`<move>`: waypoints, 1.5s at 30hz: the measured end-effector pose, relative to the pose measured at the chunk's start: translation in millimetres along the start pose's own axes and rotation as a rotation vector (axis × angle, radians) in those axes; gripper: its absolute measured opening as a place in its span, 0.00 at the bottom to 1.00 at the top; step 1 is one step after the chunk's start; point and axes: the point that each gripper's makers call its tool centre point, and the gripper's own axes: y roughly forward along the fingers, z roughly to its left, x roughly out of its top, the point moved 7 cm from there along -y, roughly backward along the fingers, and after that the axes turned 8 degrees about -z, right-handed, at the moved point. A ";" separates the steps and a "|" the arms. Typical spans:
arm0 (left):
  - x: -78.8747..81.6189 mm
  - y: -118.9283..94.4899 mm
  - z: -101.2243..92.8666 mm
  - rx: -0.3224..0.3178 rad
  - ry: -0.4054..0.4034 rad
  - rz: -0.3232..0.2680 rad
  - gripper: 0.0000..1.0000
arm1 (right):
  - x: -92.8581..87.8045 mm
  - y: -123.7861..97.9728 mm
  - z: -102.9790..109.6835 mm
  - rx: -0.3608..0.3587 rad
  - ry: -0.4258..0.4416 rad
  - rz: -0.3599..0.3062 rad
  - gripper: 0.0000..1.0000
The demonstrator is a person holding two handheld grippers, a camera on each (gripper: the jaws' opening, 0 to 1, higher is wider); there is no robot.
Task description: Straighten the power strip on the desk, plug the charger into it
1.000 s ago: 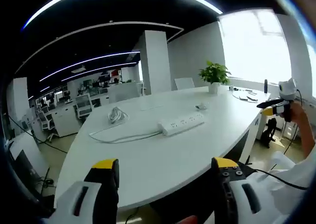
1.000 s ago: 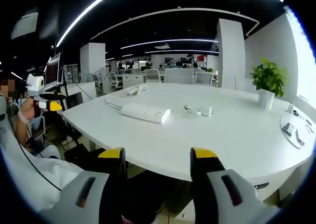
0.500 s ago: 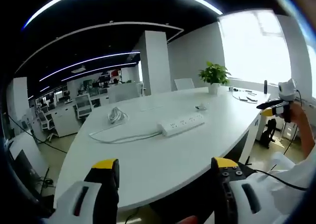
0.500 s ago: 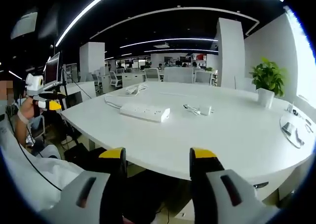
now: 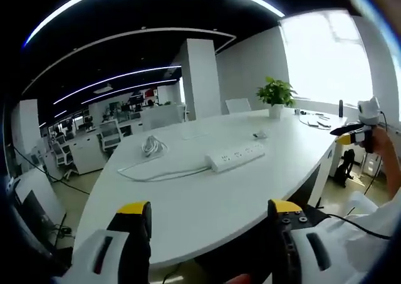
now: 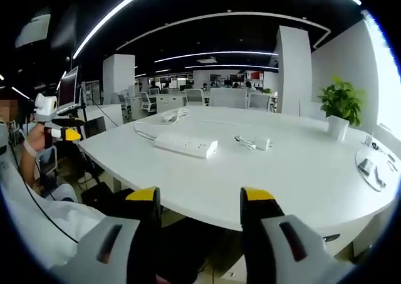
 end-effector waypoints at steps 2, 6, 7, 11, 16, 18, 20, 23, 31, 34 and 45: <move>-0.5 1.1 -1.4 -0.006 0.007 0.006 0.76 | -0.5 0.4 0.0 0.003 0.002 0.000 0.51; -3.0 3.5 -2.4 -0.011 -0.004 0.019 0.76 | -0.9 0.2 -0.2 0.003 0.002 0.000 0.51; -3.4 3.8 -2.3 -0.009 -0.003 0.021 0.76 | -0.8 -0.1 -0.6 0.002 0.003 -0.001 0.51; -3.3 3.9 -2.0 -0.010 -0.001 0.018 0.76 | -0.5 -0.8 -1.3 0.000 0.003 -0.003 0.51; -3.6 4.7 -2.5 -0.015 0.001 0.020 0.76 | -1.3 0.9 0.9 0.005 0.003 -0.001 0.50; -3.3 4.5 -2.1 -0.015 0.001 0.022 0.76 | -1.9 2.1 1.9 0.010 0.004 -0.002 0.50; -2.2 3.7 -1.2 -0.012 0.002 0.020 0.76 | -2.6 3.6 1.9 0.016 0.005 -0.002 0.50; -1.4 3.5 -0.5 -0.011 0.000 0.014 0.76 | -2.3 4.0 1.5 0.017 0.006 -0.001 0.50; -4.8 7.1 -1.7 -0.020 -0.002 0.023 0.76 | -1.9 2.0 0.0 0.010 0.008 0.000 0.50; -4.8 8.1 -3.9 -0.032 -0.007 0.027 0.75 | -1.3 2.0 1.0 0.009 0.006 0.001 0.50; 5.3 2.8 -4.9 -0.020 -0.006 -0.019 0.79 | 11.2 0.8 8.4 0.024 -0.028 -0.021 0.50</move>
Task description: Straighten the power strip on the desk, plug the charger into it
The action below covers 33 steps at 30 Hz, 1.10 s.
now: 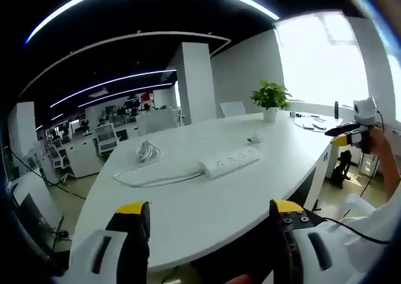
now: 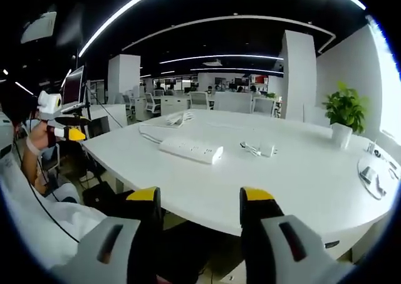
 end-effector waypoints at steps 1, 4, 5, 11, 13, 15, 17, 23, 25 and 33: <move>-1.9 0.5 1.3 0.004 -0.005 0.009 0.79 | -0.6 -0.2 -0.6 -0.003 -0.001 0.004 0.50; -3.7 0.9 1.0 0.009 -0.006 0.019 0.79 | -2.2 -0.7 -2.8 -0.008 0.000 0.005 0.51; -3.6 1.0 0.1 0.007 -0.007 0.018 0.80 | -2.6 -0.5 -3.1 -0.008 0.006 0.003 0.51; -3.8 3.0 -5.7 -0.015 -0.002 0.003 0.83 | -2.3 1.4 -2.2 0.000 0.035 -0.020 0.54; -3.8 3.4 -6.5 -0.019 -0.003 0.000 0.85 | -2.8 2.1 -2.6 0.001 0.040 -0.023 0.54; -3.4 3.7 -6.8 -0.021 -0.016 -0.004 0.87 | -3.5 2.9 -3.0 0.000 0.042 -0.021 0.54; -3.2 4.1 -5.5 -0.020 -0.030 -0.006 0.87 | -4.1 3.5 -3.2 0.000 0.037 -0.015 0.54; -5.3 7.8 -5.0 -0.031 -0.030 -0.011 0.87 | -4.5 4.6 -4.1 0.004 0.025 -0.003 0.54; -5.4 10.0 -5.1 -0.035 -0.036 -0.016 0.86 | -4.8 6.2 -3.6 0.004 0.024 -0.001 0.54; -3.4 20.4 -11.2 -0.108 -0.003 -0.009 0.82 | -6.6 11.7 -1.9 0.024 0.020 0.010 0.53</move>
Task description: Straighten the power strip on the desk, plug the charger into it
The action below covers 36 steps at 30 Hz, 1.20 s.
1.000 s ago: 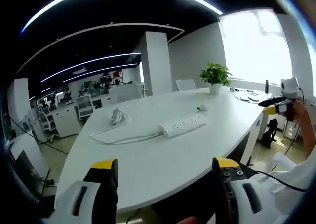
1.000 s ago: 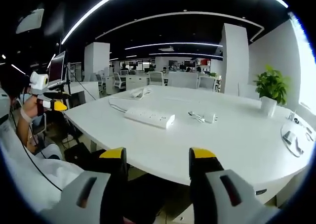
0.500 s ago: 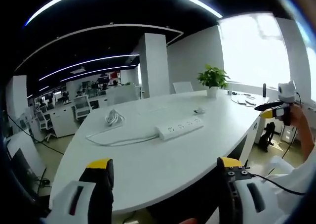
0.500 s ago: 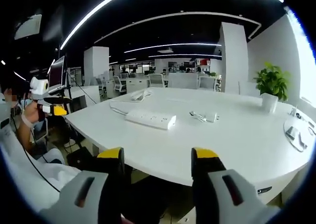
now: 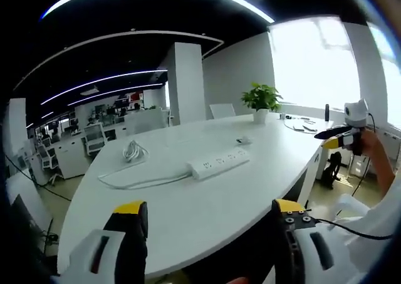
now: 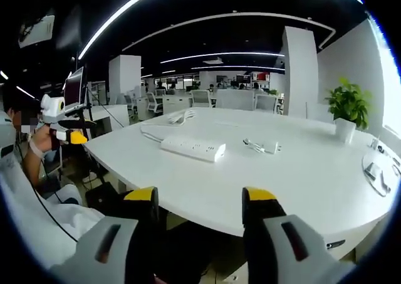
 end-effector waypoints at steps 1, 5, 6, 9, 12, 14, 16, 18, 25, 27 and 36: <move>0.8 2.2 0.6 -0.004 0.002 -0.001 0.82 | -0.2 1.4 -0.8 0.001 -0.001 0.001 0.53; 3.0 16.3 4.7 -0.012 0.010 -0.010 0.83 | -2.1 10.7 -3.2 0.007 -0.002 0.014 0.53; 2.3 21.6 6.0 -0.016 0.010 -0.008 0.83 | -3.4 16.9 -4.0 0.015 -0.001 0.023 0.53; -0.3 35.8 7.3 -0.026 0.020 0.022 0.83 | -5.5 35.7 -4.7 0.028 -0.007 0.049 0.52; 1.9 46.3 5.8 -0.042 0.029 0.009 0.86 | -3.5 55.7 -8.4 0.032 -0.021 0.054 0.51; 3.0 55.0 6.2 -0.061 0.033 0.006 0.87 | -0.3 68.5 -9.6 0.052 -0.055 0.072 0.51; 3.1 61.6 7.6 -0.073 0.036 0.013 0.87 | 6.9 80.1 -11.4 0.072 -0.075 0.067 0.52; 4.5 68.8 10.9 -0.074 0.036 0.023 0.87 | 11.7 85.7 -13.1 0.083 -0.079 0.060 0.52; 14.7 93.1 20.1 -0.079 0.067 0.035 0.87 | 16.7 105.0 -18.2 0.121 -0.089 0.061 0.52; 16.4 104.8 22.2 -0.112 0.097 0.047 0.88 | 16.0 109.7 -20.0 0.132 -0.097 0.071 0.52; 23.0 148.5 28.6 -0.242 0.131 0.080 0.92 | 20.5 120.8 -30.4 0.150 -0.109 0.092 0.53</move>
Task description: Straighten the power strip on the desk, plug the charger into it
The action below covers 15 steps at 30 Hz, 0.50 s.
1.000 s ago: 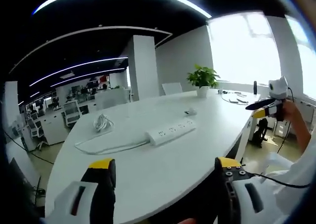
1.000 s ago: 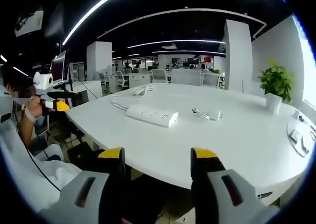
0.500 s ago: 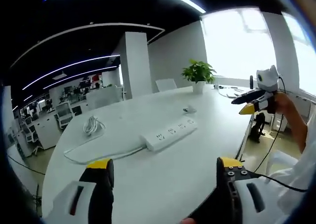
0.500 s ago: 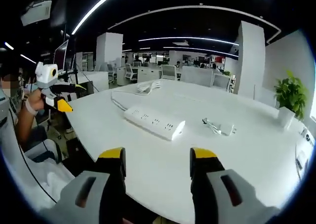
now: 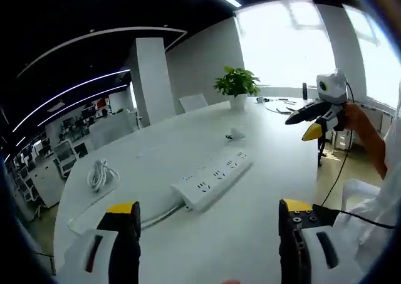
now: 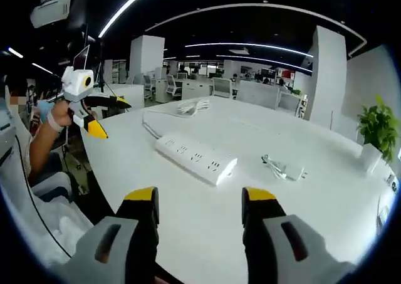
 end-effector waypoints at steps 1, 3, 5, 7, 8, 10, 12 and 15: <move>0.9 5.4 1.5 -0.023 0.002 0.002 0.93 | 0.2 0.8 -0.7 0.001 0.002 0.000 0.53; 2.6 16.8 4.7 -0.069 0.000 0.001 0.93 | -0.7 4.4 -2.1 0.009 0.010 0.003 0.53; 3.4 28.9 8.0 -0.125 0.007 0.001 0.93 | -2.5 8.0 -2.9 0.018 0.013 0.008 0.53; 3.6 39.4 11.9 -0.169 0.016 0.006 0.92 | -5.4 12.9 -4.4 0.029 0.017 0.018 0.53; 3.0 47.9 16.1 -0.191 0.011 0.017 0.92 | -6.8 15.6 -5.9 0.032 0.020 0.021 0.53; 1.3 61.1 22.9 -0.216 0.009 0.036 0.92 | -9.5 20.9 -9.1 0.038 0.027 0.027 0.53; 0.2 71.5 28.3 -0.232 0.000 0.047 0.92 | -12.1 25.9 -12.3 0.042 0.036 0.031 0.53; -1.7 91.8 35.0 -0.267 0.005 0.064 0.93 | -16.4 32.6 -16.0 0.050 0.049 0.040 0.53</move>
